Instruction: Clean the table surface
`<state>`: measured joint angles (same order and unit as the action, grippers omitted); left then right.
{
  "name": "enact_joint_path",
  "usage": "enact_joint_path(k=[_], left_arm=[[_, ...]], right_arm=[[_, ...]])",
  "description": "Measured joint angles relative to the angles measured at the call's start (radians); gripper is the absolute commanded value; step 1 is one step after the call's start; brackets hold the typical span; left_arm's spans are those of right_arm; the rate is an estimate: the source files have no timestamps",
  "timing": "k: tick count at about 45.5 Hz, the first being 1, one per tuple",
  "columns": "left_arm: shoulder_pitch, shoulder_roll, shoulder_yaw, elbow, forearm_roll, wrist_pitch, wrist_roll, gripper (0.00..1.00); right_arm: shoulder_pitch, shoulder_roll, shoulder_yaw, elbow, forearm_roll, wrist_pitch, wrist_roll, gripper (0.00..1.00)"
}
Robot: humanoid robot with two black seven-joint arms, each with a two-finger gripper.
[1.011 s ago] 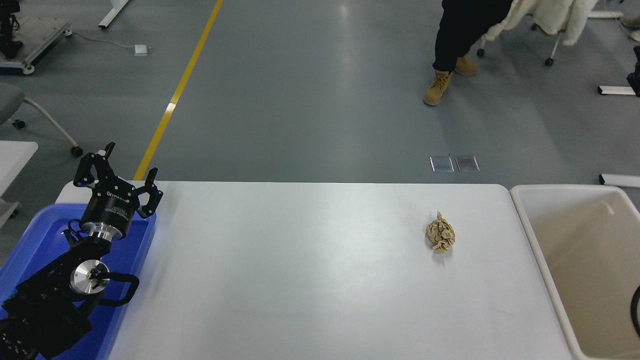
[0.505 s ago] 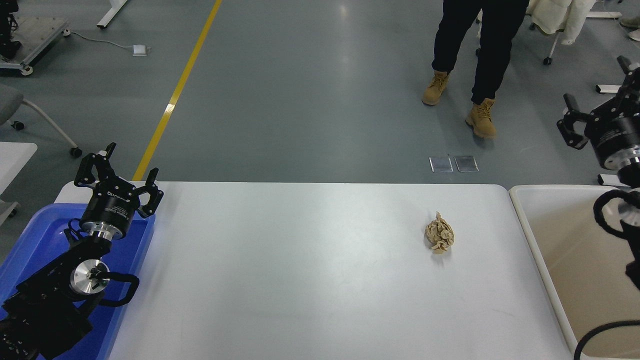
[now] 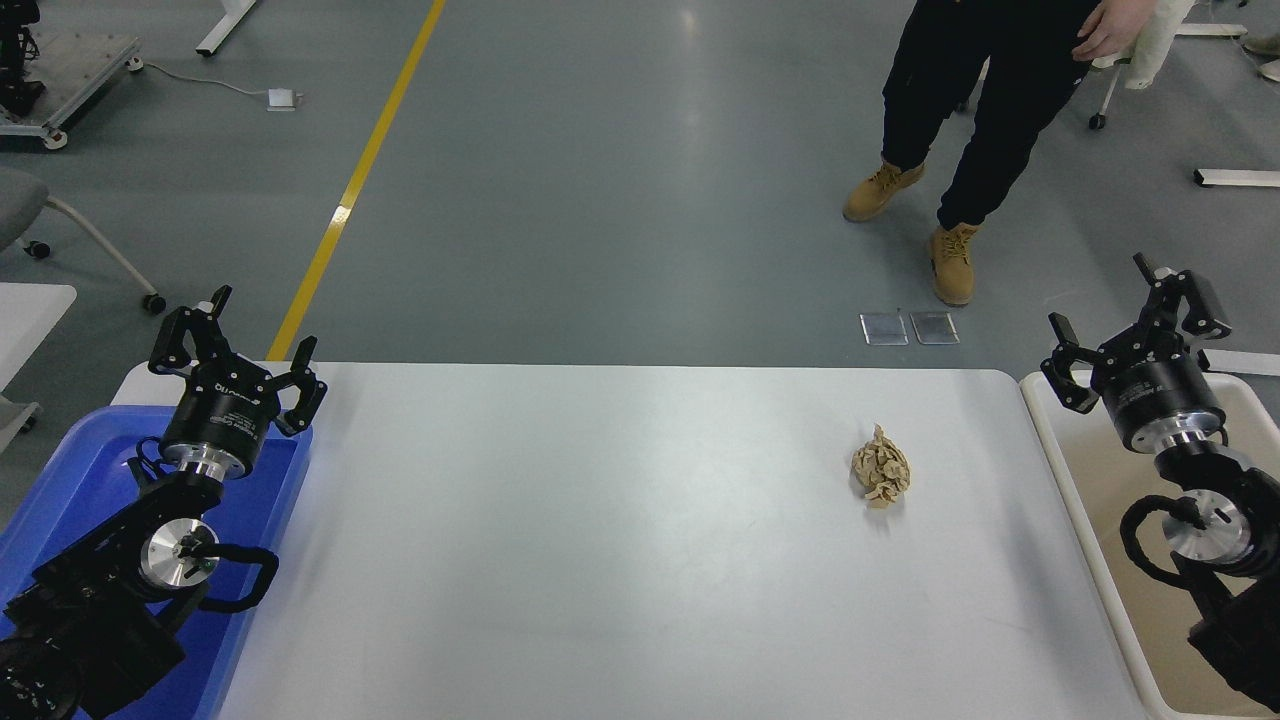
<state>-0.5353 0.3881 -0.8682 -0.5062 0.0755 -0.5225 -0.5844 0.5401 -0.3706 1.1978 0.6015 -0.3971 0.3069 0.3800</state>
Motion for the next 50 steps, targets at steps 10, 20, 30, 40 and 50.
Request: enact_joint_path(k=[10,20,30,40,50], left_arm=[[0.000,0.000,0.000,0.000,0.000,0.000,0.000,1.00],[0.000,0.000,0.000,0.000,0.000,0.000,0.000,1.00],[0.000,0.000,0.000,0.000,0.000,0.000,0.000,1.00],[0.000,0.000,0.000,0.000,0.000,0.000,0.000,1.00],[0.000,0.000,0.000,0.000,0.001,0.000,0.000,1.00]], right_arm=[[0.063,-0.025,-0.057,-0.102,0.002,0.002,0.003,0.99],[0.166,-0.078,-0.273,-0.226,0.002,0.002,0.004,0.99],[0.302,-0.130,-0.657,-0.273,-0.027,0.004,0.001,0.99],[0.460,-0.153,-1.094,-0.287,-0.050,0.010,0.020,0.99],[0.609,-0.149,-1.447,-0.238,-0.190,0.014,0.107,0.99]])
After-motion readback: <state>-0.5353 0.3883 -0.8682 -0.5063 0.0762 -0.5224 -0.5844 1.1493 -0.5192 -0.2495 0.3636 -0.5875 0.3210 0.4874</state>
